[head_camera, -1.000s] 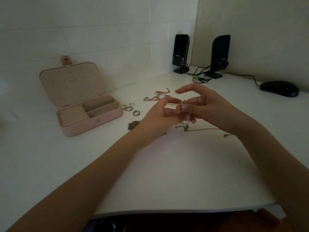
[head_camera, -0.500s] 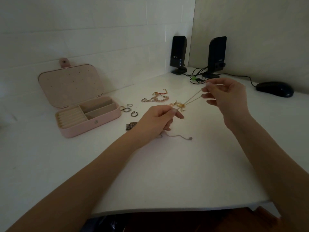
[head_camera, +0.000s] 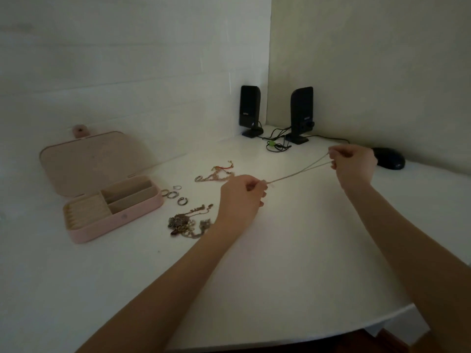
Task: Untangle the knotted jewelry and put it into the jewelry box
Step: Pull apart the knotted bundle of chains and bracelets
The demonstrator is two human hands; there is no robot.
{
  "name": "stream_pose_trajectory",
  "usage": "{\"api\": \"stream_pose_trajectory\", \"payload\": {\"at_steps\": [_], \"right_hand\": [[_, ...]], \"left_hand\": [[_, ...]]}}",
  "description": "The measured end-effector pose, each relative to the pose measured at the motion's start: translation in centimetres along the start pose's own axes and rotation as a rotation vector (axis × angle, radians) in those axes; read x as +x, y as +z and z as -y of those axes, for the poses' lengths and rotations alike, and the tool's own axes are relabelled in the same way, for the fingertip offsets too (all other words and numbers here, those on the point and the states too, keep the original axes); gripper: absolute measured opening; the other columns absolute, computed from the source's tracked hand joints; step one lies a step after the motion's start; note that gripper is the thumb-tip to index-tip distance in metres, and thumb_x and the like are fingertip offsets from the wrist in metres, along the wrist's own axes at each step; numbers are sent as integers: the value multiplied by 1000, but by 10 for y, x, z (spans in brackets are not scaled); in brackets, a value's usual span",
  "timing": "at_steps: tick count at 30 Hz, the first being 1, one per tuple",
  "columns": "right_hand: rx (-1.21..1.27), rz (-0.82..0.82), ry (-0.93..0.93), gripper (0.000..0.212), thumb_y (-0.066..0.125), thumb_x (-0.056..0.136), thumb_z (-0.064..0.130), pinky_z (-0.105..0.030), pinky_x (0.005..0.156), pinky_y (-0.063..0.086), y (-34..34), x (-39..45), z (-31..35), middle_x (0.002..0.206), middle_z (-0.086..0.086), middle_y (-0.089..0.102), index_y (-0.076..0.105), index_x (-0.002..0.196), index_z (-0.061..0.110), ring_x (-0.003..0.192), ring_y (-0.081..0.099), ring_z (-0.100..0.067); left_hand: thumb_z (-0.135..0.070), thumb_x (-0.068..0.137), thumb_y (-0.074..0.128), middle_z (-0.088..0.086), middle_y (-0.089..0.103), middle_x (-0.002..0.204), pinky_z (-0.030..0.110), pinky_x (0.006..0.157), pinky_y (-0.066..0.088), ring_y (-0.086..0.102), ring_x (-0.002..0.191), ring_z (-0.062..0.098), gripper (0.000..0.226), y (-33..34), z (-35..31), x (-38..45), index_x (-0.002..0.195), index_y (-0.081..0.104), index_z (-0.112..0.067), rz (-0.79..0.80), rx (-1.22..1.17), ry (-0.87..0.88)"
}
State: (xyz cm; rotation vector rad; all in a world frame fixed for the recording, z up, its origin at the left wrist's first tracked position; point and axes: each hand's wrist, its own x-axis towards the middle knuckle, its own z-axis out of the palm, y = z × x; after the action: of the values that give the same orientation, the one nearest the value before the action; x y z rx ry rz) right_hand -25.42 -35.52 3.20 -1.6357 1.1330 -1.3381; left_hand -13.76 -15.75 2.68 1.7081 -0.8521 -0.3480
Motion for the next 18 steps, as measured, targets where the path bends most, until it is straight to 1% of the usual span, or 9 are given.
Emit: {"api": "stream_pose_trajectory", "payload": {"at_steps": [3, 5, 8, 11, 13, 14, 15, 17, 18], "right_hand": [[-183, 50, -37, 16, 63, 90, 9, -23, 78, 48, -4, 24, -28, 101, -10, 70, 71, 104, 6, 83, 61, -15], [-270, 108, -57, 13, 65, 89, 11, -26, 81, 46, -5, 37, -42, 99, -10, 70, 71, 100, 6, 88, 62, -19], [-336, 188, -102, 9, 66, 88, 9, -26, 81, 44, -2, 52, -50, 95, -10, 69, 72, 92, 4, 84, 57, -16], [-379, 230, -119, 9, 67, 87, 8, -24, 79, 41, 3, 64, -54, 94, -11, 68, 72, 90, 2, 82, 54, -13], [-401, 251, -121, 10, 68, 86, 9, -25, 79, 42, 7, 72, -57, 96, -13, 69, 73, 90, 1, 83, 56, -16], [-410, 246, -121, 11, 67, 87, 9, -26, 80, 43, 8, 75, -58, 98, -14, 69, 73, 91, 1, 86, 57, -18], [-419, 231, -116, 12, 65, 88, 8, -27, 84, 44, 9, 77, -59, 102, -15, 68, 72, 94, 0, 90, 59, -21], [-447, 195, -96, 20, 56, 93, 5, -30, 93, 43, 10, 78, -59, 116, -16, 65, 69, 108, 1, 103, 59, -25], [-471, 189, -92, 25, 51, 96, 5, -31, 98, 42, 10, 77, -59, 123, -17, 61, 66, 116, 2, 110, 57, -27]], "left_hand": [[-15, 94, 58, -2, 66, 75, 8, 49, 40, 56, 46, -1, 15, 24, 5, 3, 85, 69, -9, 32, 5, -12], [-11, 92, 61, -3, 65, 75, 6, 51, 42, 57, 45, -3, 13, 31, 9, 5, 83, 70, -10, 39, 63, 28], [-10, 88, 66, -10, 64, 74, 7, 58, 45, 59, 49, -1, 8, 34, 13, 10, 87, 74, -10, 20, 145, 104], [-8, 83, 69, -7, 68, 78, 19, 73, 48, 60, 65, 5, 10, 35, 19, 14, 88, 77, -12, -22, 258, 231], [-11, 85, 66, -3, 72, 88, 24, 81, 47, 62, 81, 12, 14, 36, 21, 14, 92, 77, -17, -1, 411, 282], [-12, 86, 64, -2, 72, 92, 27, 83, 46, 62, 88, 15, 17, 37, 21, 13, 94, 77, -18, 1, 505, 314], [-11, 85, 62, 0, 72, 91, 31, 83, 46, 62, 89, 19, 18, 38, 22, 13, 93, 77, -18, -1, 577, 376], [-10, 76, 60, -1, 73, 81, 36, 78, 47, 65, 82, 25, 22, 39, 25, 14, 85, 78, -18, -19, 686, 544], [-13, 73, 57, -3, 74, 81, 38, 81, 45, 66, 85, 25, 25, 39, 28, 14, 86, 77, -19, -22, 725, 613]]}}
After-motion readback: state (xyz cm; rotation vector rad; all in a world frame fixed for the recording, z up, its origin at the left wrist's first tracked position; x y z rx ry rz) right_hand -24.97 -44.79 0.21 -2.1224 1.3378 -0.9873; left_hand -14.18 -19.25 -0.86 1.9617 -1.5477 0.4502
